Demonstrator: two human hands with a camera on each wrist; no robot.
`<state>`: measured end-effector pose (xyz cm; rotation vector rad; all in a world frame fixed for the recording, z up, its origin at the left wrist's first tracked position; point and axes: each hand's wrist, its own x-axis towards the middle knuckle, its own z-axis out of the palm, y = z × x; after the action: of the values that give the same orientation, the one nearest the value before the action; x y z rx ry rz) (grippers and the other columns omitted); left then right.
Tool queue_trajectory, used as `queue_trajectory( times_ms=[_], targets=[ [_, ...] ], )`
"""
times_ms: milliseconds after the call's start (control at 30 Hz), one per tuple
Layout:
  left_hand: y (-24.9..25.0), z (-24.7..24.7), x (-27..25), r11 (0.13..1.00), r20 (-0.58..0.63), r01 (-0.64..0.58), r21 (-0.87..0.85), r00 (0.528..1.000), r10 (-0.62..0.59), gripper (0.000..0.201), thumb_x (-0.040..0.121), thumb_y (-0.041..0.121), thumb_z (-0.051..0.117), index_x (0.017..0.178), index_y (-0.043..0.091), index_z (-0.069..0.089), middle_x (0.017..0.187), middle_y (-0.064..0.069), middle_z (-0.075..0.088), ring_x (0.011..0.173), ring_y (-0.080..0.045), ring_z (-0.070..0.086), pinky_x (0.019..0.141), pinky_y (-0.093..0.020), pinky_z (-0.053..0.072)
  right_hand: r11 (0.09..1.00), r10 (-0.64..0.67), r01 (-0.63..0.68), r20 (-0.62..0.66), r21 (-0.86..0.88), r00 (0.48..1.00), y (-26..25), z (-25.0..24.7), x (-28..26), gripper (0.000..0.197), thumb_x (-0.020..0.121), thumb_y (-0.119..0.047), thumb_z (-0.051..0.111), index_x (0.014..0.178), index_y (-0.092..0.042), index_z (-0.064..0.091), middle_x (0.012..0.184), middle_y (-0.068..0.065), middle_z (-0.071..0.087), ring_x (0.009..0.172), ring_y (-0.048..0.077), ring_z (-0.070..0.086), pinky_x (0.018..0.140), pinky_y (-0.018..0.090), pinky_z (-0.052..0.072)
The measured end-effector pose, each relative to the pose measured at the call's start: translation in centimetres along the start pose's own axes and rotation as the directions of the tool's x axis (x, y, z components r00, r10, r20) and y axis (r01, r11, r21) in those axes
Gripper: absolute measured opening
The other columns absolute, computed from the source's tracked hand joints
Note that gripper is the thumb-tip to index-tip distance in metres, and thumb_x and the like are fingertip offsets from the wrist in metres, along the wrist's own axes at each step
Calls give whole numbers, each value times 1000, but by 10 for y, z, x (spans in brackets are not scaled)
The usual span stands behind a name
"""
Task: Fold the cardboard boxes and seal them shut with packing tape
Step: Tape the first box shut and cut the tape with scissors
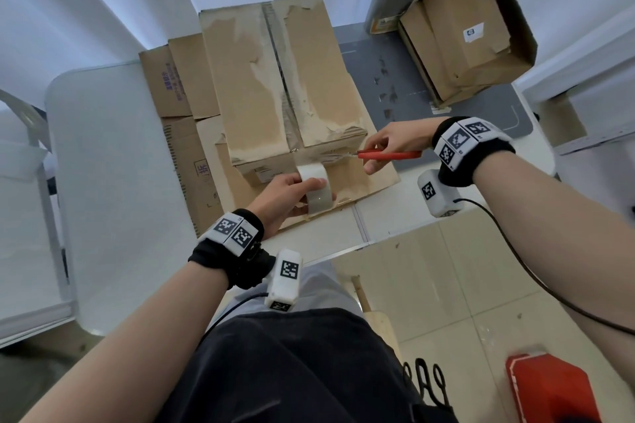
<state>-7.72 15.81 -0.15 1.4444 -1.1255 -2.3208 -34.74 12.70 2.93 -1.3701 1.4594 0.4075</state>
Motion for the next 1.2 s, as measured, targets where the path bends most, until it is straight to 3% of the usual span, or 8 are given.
queue_trajectory(
  times_ms=[133,267,433,767,867,967,1067,1200],
  targets=[
    [-1,-1,2,1000,13,-6,-9,1000,6,34,95,25,64,122,5,60,106,-11,75,109,-25,69,99,-40,52,1000,-2,2,44,-5,999,-9,-7,10,52,63,-72,71,100,-34,71,84,-1,61,78,15,55,72,25,46],
    [-1,-1,1,1000,22,-10,-2,1000,10,33,97,25,61,123,5,61,106,-10,75,108,-23,69,93,-34,55,1000,0,-3,113,29,994,-15,-11,17,45,67,-65,70,98,-32,71,75,-2,54,73,14,51,70,24,46],
    [-4,-3,3,999,31,0,-45,1000,1,35,97,25,61,124,4,60,108,-12,75,110,-25,68,103,-44,49,997,-24,13,130,81,991,-18,-10,26,51,58,-72,75,94,-37,77,69,-3,54,67,12,50,68,24,46],
    [-2,-4,4,1000,30,1,-8,1000,-1,35,97,25,62,124,5,60,105,-11,75,106,-23,70,100,-40,52,992,-51,49,17,119,999,-11,-4,24,40,61,-60,79,88,-31,78,63,-3,55,58,10,44,55,21,38],
    [-5,-5,6,1000,31,14,28,999,-15,33,97,24,62,123,4,61,105,-12,75,106,-24,70,98,-40,53,999,-43,45,-73,17,996,-8,0,27,39,54,-68,83,79,-38,79,82,12,67,71,15,53,67,29,42],
    [-11,-6,8,997,33,22,70,999,-24,32,96,24,64,120,4,64,106,-13,75,107,-27,69,101,-44,51,999,-43,43,-52,-10,998,-2,7,32,49,46,-76,80,78,-39,77,87,8,69,79,16,55,74,33,41],
    [-14,-4,10,994,63,46,102,997,-53,34,95,23,64,121,1,63,103,-13,75,100,-23,72,83,-32,59,999,-21,22,31,-30,999,9,19,31,66,57,-72,79,92,-17,71,79,1,58,73,17,49,67,30,35],
    [-20,-4,15,972,99,135,192,983,-156,37,96,24,63,122,-2,60,100,-13,76,92,-15,74,69,-21,55,997,78,-78,74,2,994,32,39,25,53,68,-64,77,95,-19,67,83,-3,58,76,13,51,70,28,37]
  ],
)
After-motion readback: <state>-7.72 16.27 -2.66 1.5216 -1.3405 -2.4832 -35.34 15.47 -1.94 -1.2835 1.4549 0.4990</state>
